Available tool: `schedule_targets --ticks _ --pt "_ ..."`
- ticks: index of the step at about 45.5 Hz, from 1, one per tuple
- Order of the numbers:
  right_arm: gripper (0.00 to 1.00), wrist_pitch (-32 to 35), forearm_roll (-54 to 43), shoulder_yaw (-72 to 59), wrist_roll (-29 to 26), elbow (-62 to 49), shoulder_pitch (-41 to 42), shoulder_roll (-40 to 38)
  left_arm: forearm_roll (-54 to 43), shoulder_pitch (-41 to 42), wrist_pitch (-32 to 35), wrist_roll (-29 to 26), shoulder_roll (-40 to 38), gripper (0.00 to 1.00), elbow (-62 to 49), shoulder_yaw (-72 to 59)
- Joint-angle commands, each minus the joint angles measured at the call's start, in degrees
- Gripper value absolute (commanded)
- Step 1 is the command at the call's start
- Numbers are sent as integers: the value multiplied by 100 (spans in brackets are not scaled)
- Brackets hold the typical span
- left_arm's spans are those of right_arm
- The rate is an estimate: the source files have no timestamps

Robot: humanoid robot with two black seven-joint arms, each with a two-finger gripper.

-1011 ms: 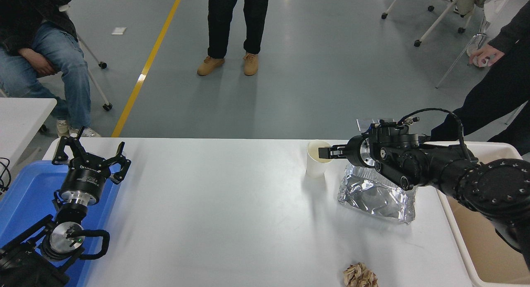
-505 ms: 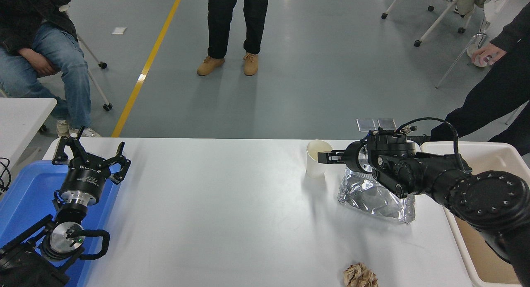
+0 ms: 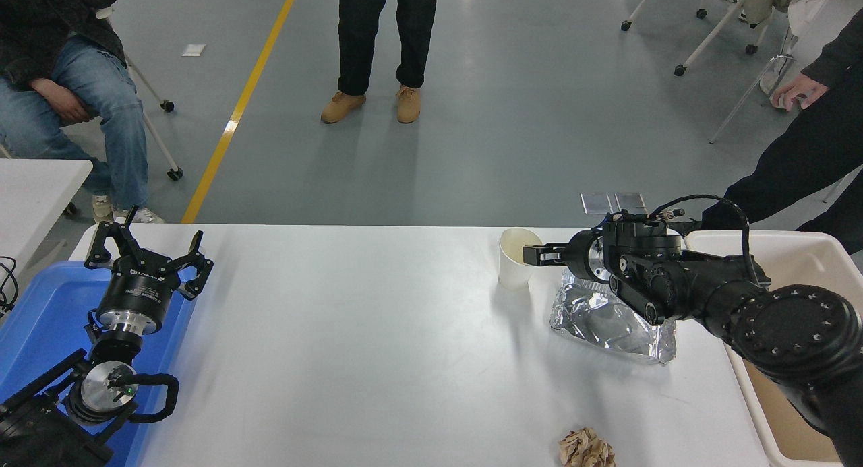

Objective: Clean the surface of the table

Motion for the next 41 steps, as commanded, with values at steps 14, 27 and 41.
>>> schedule_targets --ticks 14,27,41 --pt "41 -8 0 -11 274 -65 -126 2 0 1 0 0 0 99 0 -9" --pt "11 -8 -9 -37 345 -74 -135 2 0 1 0 0 0 99 0 0" --pt "0 9 -9 -72 521 -206 -152 2 0 1 0 0 0 99 0 0"
